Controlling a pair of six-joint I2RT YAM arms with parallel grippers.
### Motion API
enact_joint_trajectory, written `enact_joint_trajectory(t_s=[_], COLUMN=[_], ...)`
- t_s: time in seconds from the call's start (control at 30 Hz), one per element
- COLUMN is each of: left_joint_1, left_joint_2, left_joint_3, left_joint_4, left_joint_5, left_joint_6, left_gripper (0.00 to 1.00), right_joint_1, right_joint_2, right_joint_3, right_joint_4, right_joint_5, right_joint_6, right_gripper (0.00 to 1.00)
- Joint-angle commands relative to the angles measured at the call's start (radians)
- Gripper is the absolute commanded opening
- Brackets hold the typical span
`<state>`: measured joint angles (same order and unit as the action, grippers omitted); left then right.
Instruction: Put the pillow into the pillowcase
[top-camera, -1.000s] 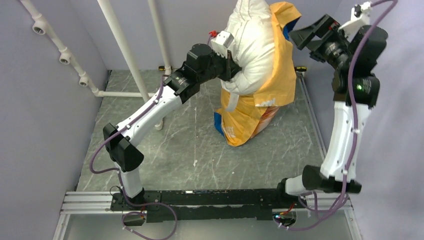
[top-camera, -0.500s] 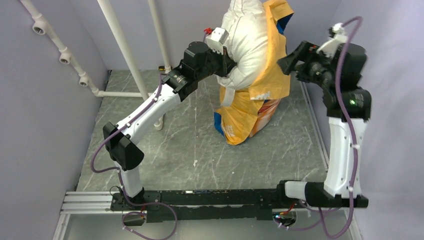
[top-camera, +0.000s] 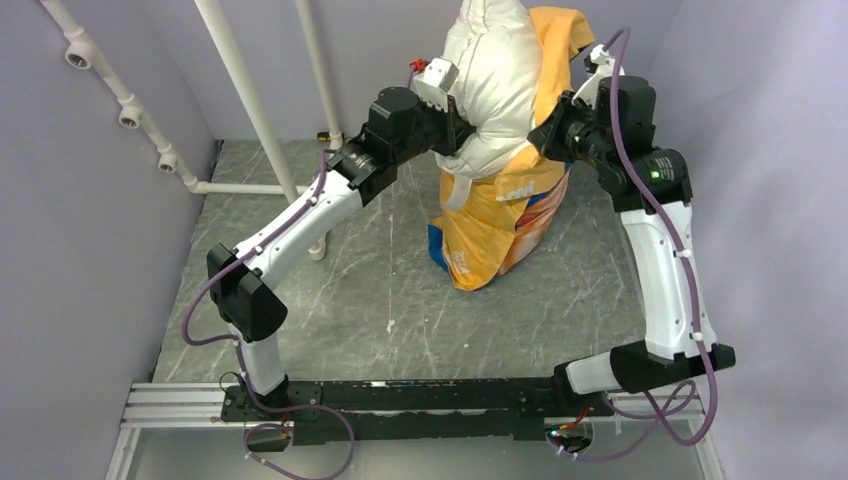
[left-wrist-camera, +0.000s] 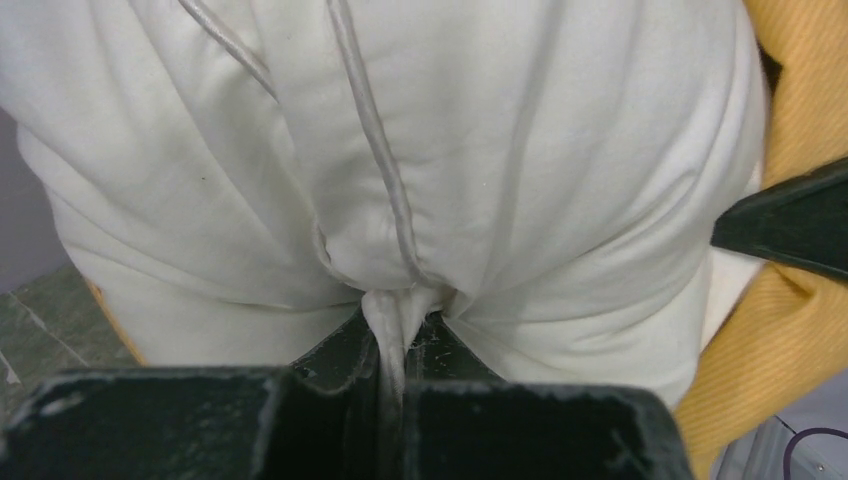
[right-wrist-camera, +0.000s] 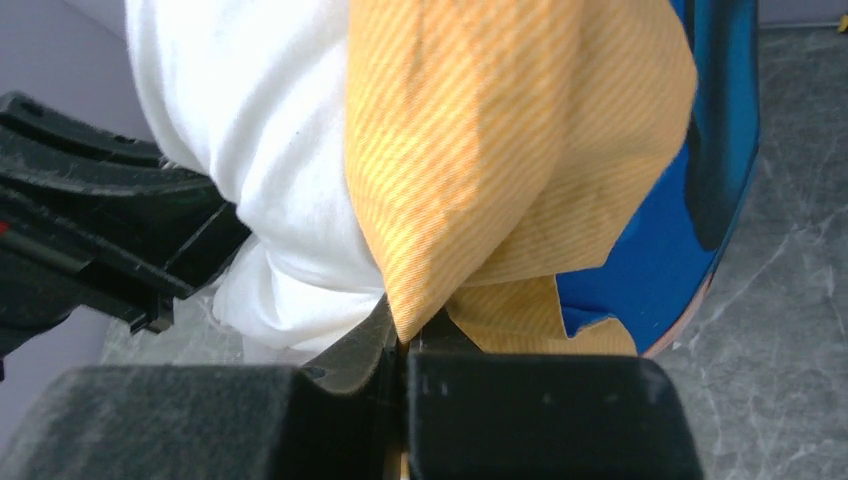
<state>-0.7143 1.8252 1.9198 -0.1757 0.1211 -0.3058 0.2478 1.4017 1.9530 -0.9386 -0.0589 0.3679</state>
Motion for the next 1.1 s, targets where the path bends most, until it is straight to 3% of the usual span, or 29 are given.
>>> enact_joint_trajectory(t_s=[0.0,0.07,0.17,0.3,0.37,0.53,0.63,0.7,0.8,0.9,1.07], left_joint_1=[-0.017,-0.017,-0.017,-0.017,-0.017,-0.024,-0.025,-0.028,-0.051,-0.065,-0.078], left_joint_2=[0.044,0.037,0.023,-0.015,-0.055,-0.183,-0.247,-0.261,-0.255,-0.258,-0.271], left_joint_3=[-0.02,-0.023,-0.008,0.021,0.0,-0.079,-0.124,-0.124,-0.135,-0.211,-0.424], left_joint_4=[-0.105,-0.087,-0.069,-0.014,0.032,0.097,0.135,0.129,0.123,0.167,0.386], left_joint_5=[0.0,0.007,0.019,0.113,0.182,0.229,0.24,0.264,0.263,0.193,0.15], left_joint_6=[0.045,0.058,0.091,0.135,0.151,0.183,0.179,0.163,0.156,0.113,-0.015], left_gripper=[0.0,0.0,0.0,0.0,0.0,0.0,0.0,0.0,0.0,0.0,0.0], right_joint_1=[0.004,0.001,-0.021,-0.109,-0.177,-0.289,-0.291,-0.292,-0.283,-0.254,-0.145], right_joint_2=[-0.13,-0.161,-0.183,-0.115,-0.057,0.067,0.191,0.243,0.263,0.234,0.194], right_joint_3=[0.0,-0.02,-0.022,0.09,0.181,0.263,0.488,0.538,0.521,0.445,0.301], right_joint_4=[0.109,0.154,0.21,0.297,0.38,0.834,0.808,0.883,0.962,0.92,0.803], right_joint_5=[-0.207,-0.348,-0.42,-0.545,-0.653,-0.895,-0.907,-0.926,-0.947,-0.958,-0.973], right_joint_6=[-0.073,-0.086,-0.059,0.03,0.124,0.528,0.571,0.663,0.731,0.684,0.598], right_gripper=[0.0,0.0,0.0,0.0,0.0,0.0,0.0,0.0,0.0,0.0,0.0])
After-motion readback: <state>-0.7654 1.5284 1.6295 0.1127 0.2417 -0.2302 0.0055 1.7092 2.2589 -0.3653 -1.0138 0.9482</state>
